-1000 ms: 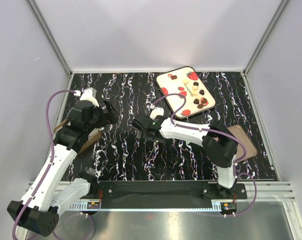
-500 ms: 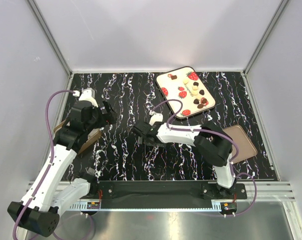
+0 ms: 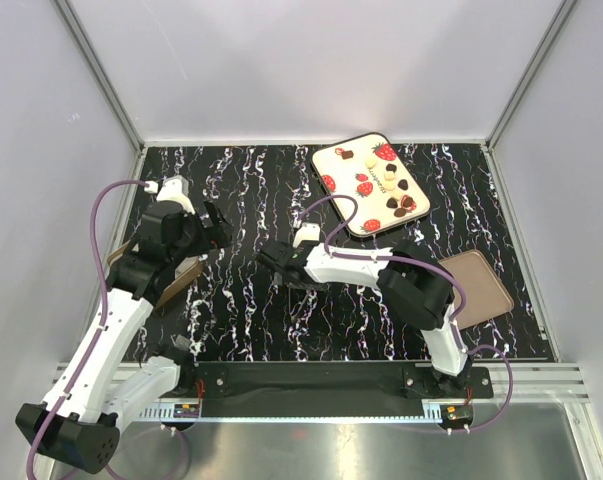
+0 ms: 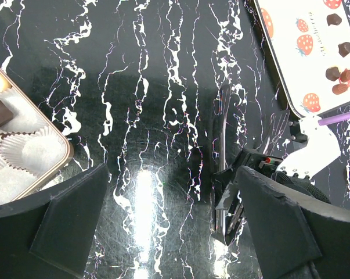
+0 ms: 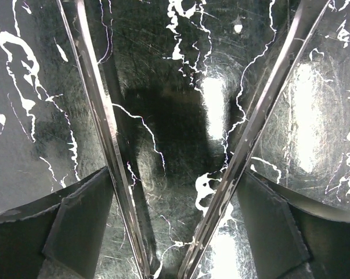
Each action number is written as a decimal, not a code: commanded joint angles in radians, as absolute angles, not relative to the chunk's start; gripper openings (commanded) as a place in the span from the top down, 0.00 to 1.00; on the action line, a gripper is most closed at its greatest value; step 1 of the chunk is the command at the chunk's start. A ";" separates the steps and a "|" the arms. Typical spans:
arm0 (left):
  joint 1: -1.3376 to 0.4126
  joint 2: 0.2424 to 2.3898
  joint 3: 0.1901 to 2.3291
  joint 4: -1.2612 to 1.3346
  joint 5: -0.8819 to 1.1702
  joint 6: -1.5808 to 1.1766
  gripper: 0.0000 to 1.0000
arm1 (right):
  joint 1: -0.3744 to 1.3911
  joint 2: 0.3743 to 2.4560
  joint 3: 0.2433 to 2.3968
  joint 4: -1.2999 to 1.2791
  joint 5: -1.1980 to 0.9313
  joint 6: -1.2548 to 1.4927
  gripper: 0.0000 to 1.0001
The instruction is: Pack the chocolate
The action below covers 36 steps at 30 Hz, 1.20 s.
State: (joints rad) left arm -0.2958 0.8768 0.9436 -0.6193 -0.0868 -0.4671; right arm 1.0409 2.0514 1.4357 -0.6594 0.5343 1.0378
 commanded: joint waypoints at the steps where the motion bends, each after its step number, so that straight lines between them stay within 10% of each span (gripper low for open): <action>1: -0.290 0.867 0.963 -0.589 -0.094 -0.449 0.01 | 1.052 2.083 1.457 -0.669 0.537 1.071 0.12; 10: -0.288 0.868 0.960 -0.597 -0.109 -0.439 0.01 | 1.051 1.916 1.356 -0.571 0.467 0.820 0.41; 25: -0.288 0.946 0.962 -0.589 -0.028 -0.443 0.01 | 1.019 1.678 1.496 -0.821 0.252 0.591 0.47; 36: -0.288 0.983 0.976 -0.606 0.034 -0.388 0.01 | 0.683 1.552 1.546 -0.896 0.187 0.451 0.55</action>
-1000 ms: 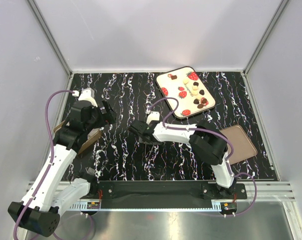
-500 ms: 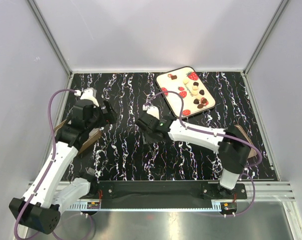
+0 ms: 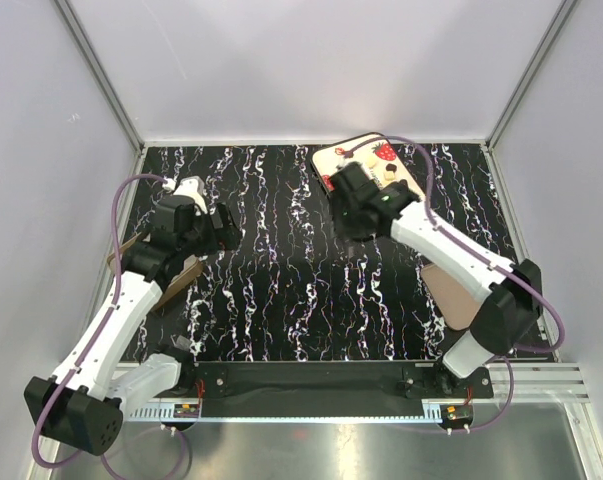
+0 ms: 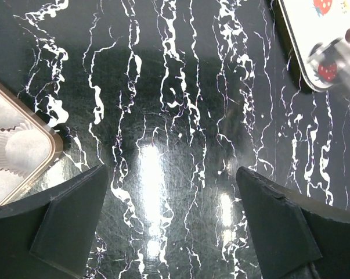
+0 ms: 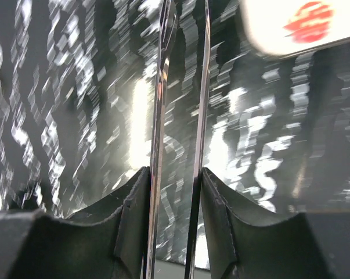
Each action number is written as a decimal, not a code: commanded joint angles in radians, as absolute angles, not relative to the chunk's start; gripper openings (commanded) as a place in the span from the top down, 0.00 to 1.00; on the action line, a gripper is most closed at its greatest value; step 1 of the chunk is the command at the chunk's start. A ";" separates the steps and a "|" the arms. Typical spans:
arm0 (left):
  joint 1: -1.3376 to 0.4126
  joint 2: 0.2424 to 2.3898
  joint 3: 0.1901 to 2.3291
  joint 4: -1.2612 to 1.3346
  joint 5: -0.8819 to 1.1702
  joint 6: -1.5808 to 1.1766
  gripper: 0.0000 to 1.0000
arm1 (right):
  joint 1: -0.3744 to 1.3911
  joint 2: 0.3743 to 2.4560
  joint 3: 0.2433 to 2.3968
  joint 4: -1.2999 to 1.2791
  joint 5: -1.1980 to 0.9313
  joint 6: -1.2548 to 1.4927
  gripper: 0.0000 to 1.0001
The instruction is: Pack the chocolate
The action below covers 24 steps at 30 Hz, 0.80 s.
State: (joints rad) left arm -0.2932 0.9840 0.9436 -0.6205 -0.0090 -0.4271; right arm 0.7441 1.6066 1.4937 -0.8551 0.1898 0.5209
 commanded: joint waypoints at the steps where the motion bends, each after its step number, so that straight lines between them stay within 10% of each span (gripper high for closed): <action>1: -0.288 0.983 0.971 -0.604 0.041 -0.384 0.01 | 0.629 1.557 1.551 -0.902 0.196 0.443 0.55; 24: -0.290 0.993 0.957 -0.592 0.092 -0.368 0.01 | 0.273 1.759 1.562 -0.773 0.147 0.353 0.56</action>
State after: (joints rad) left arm -0.2935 0.9924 0.9436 -0.6270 0.0715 -0.3882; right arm 0.2943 1.7443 1.5375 -0.8310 0.1860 0.3725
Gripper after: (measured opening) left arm 0.988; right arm 0.448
